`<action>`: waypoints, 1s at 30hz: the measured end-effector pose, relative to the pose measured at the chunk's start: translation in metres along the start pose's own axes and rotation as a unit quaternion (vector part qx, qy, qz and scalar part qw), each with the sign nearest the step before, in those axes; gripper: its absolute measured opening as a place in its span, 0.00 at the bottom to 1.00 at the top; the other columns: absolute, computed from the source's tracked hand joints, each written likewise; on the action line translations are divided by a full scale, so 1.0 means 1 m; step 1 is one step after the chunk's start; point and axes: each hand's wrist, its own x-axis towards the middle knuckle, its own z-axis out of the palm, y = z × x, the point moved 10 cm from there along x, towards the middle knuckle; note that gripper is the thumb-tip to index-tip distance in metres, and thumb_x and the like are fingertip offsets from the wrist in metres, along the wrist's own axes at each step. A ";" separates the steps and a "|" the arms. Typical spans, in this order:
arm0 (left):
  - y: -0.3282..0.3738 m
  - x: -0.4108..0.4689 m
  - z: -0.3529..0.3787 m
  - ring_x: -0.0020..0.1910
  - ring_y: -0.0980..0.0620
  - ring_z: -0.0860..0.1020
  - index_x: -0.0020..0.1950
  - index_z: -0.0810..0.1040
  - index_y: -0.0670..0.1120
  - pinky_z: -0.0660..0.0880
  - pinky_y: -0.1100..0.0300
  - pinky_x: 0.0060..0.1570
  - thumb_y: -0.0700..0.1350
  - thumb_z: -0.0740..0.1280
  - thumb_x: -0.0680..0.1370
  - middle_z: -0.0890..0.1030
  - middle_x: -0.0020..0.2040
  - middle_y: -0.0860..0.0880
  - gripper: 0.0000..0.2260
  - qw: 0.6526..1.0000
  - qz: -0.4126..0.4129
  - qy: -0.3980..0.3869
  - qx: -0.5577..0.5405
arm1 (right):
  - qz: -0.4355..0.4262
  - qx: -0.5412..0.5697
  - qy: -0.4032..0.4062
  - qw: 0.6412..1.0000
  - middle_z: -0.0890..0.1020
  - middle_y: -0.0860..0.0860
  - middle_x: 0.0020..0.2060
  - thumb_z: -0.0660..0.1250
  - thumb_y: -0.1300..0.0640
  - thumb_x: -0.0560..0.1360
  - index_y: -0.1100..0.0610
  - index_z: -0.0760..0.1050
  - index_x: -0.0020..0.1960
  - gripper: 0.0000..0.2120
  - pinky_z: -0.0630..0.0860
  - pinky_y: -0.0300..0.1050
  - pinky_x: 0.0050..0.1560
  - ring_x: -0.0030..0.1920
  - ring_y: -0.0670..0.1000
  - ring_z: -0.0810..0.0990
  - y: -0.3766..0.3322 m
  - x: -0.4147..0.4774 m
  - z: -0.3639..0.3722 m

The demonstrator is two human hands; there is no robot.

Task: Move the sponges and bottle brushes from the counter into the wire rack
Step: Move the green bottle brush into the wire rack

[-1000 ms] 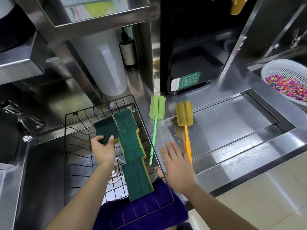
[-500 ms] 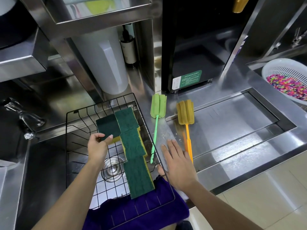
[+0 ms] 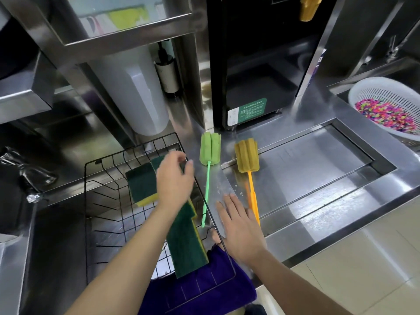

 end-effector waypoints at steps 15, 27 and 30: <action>0.013 -0.013 0.082 0.50 0.39 0.77 0.62 0.66 0.45 0.73 0.52 0.51 0.39 0.61 0.76 0.82 0.46 0.43 0.14 0.986 -0.006 -0.127 0.109 | -0.010 -0.005 -0.002 1.000 0.73 0.58 0.66 0.56 0.41 0.70 0.59 0.70 0.66 0.31 0.73 0.54 0.54 0.68 0.59 0.67 -0.002 0.000 -0.001; 0.021 -0.043 0.065 0.44 0.47 0.82 0.41 0.75 0.49 0.77 0.52 0.50 0.39 0.66 0.76 0.82 0.40 0.47 0.06 0.963 -0.067 -0.205 -0.161 | -0.012 -0.011 0.001 1.000 0.74 0.59 0.64 0.53 0.41 0.69 0.59 0.71 0.66 0.32 0.75 0.55 0.51 0.66 0.59 0.69 -0.001 0.001 -0.001; 0.042 -0.037 0.070 0.42 0.49 0.82 0.43 0.73 0.48 0.76 0.56 0.47 0.40 0.65 0.77 0.81 0.39 0.48 0.05 0.971 -0.019 -0.199 -0.131 | -0.016 -0.007 0.002 1.000 0.73 0.59 0.65 0.55 0.41 0.71 0.59 0.68 0.68 0.32 0.74 0.55 0.51 0.67 0.59 0.66 -0.002 0.000 -0.001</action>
